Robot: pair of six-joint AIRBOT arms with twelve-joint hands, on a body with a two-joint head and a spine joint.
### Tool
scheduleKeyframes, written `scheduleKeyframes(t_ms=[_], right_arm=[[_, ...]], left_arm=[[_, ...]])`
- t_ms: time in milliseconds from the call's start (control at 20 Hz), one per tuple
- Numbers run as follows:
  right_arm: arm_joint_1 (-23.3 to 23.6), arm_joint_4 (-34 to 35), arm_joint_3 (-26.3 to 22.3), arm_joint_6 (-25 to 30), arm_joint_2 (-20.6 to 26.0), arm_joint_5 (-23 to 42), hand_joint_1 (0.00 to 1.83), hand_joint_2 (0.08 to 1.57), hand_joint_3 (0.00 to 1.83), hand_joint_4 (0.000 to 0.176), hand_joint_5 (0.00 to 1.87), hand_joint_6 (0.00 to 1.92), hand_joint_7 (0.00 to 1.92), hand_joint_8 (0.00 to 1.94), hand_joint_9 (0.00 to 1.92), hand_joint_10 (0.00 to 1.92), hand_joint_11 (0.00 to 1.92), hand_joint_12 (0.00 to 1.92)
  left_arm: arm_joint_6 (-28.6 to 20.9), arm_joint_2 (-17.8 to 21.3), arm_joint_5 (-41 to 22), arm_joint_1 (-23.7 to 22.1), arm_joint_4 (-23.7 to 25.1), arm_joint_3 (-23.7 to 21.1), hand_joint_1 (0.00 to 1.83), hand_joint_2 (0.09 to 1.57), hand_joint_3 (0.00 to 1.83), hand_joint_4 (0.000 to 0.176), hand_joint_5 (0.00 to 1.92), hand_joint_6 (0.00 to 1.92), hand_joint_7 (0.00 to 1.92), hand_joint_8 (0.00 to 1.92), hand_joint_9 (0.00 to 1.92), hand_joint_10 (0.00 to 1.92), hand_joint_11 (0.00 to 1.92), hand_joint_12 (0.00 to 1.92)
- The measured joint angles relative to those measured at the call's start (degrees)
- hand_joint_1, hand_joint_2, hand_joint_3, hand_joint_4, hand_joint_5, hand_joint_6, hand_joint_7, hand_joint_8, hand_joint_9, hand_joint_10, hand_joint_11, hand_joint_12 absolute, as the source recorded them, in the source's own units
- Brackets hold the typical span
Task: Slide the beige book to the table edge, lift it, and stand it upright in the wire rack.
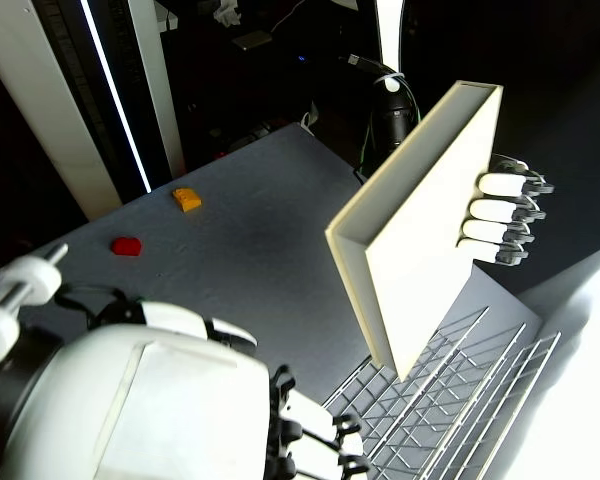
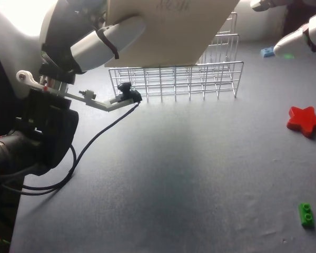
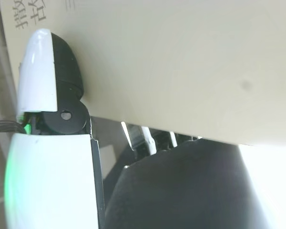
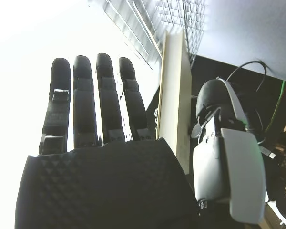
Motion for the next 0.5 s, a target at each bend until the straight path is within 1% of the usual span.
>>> scheduleKeyframes(t_ms=[50,100,150,200,250,300,350,400,450,500], right_arm=[[0.0,0.1,-0.1,0.0,0.0,0.1,0.11,1.11,0.00,0.000,0.28,0.00,0.26,0.00,0.22,0.00,0.00,0.55],[0.0,-0.2,-0.2,0.0,0.0,0.1,0.11,1.11,0.00,0.000,0.28,0.00,0.25,0.00,0.21,0.00,0.00,0.53],[0.0,-0.1,-0.2,0.0,0.1,0.1,0.11,1.12,0.00,0.000,0.27,0.00,0.24,0.00,0.20,0.00,0.00,0.50],[0.0,-0.1,-0.2,0.0,0.1,0.0,0.12,1.11,0.00,0.000,0.27,0.00,0.24,0.00,0.20,0.00,0.00,0.50],[0.0,-0.1,-0.3,0.0,0.1,0.0,0.12,1.11,0.00,0.000,0.27,0.00,0.25,0.00,0.22,0.01,0.00,0.54],[0.0,-0.1,-0.3,0.0,0.2,-0.1,0.12,1.11,0.00,0.000,0.26,0.00,0.25,0.00,0.21,0.00,0.00,0.52],[0.0,-0.1,-0.3,0.0,0.1,-0.1,0.11,1.12,0.00,0.000,0.25,0.00,0.24,0.00,0.21,0.00,0.00,0.50],[0.0,-0.1,-0.3,0.0,0.1,-0.1,0.12,1.11,0.00,0.000,0.24,0.00,0.24,0.00,0.20,0.00,0.00,0.50],[0.0,-0.1,-0.3,0.0,0.1,-0.1,0.11,1.12,0.00,0.000,0.24,0.00,0.23,0.00,0.20,0.00,0.00,0.49],[0.0,-0.1,-0.5,0.0,0.1,-0.1,0.13,1.11,0.00,0.000,0.24,0.00,0.23,0.00,0.19,0.00,0.00,0.46]], left_arm=[[0.0,0.0,-0.2,0.1,0.0,0.0,1.46,1.17,0.00,0.000,0.84,1.11,0.78,1.28,0.79,1.37,0.68,1.59],[0.0,0.0,-0.2,0.2,-0.1,0.0,1.37,1.19,0.00,0.000,0.84,1.13,0.77,1.31,0.78,1.44,0.69,1.49],[0.0,-0.1,-0.2,0.2,-0.2,0.0,1.36,1.19,0.00,0.000,0.84,1.13,0.77,1.32,0.78,1.44,0.73,1.43],[0.0,-0.3,-0.3,0.3,-0.2,0.0,1.35,1.20,0.00,0.000,0.83,1.17,0.75,1.34,0.76,1.47,0.70,1.44],[0.0,-0.5,-0.6,0.3,-0.3,0.0,1.35,1.20,0.00,0.000,0.83,1.17,0.74,1.35,0.75,1.48,0.70,1.44],[0.0,-0.6,-0.6,0.3,-0.3,0.0,1.35,1.19,0.00,0.000,0.86,1.12,0.77,1.31,0.77,1.45,0.70,1.43],[0.0,-0.8,-0.6,0.3,-0.4,0.0,1.35,1.19,0.00,0.000,0.84,1.13,0.76,1.34,0.76,1.47,0.68,1.43],[0.0,-1.0,-0.6,0.3,-0.2,0.1,1.36,1.19,0.00,0.000,0.84,1.11,0.79,1.30,0.78,1.45,0.69,1.42],[0.0,-1.6,-0.9,0.3,-0.3,0.8,1.36,1.19,0.00,0.000,0.84,1.11,0.78,1.32,0.79,1.45,0.70,1.42],[0.2,-2.3,-0.4,0.3,-0.2,1.5,1.46,1.16,0.00,0.000,0.84,1.07,0.80,1.27,0.81,1.36,0.73,1.55]])
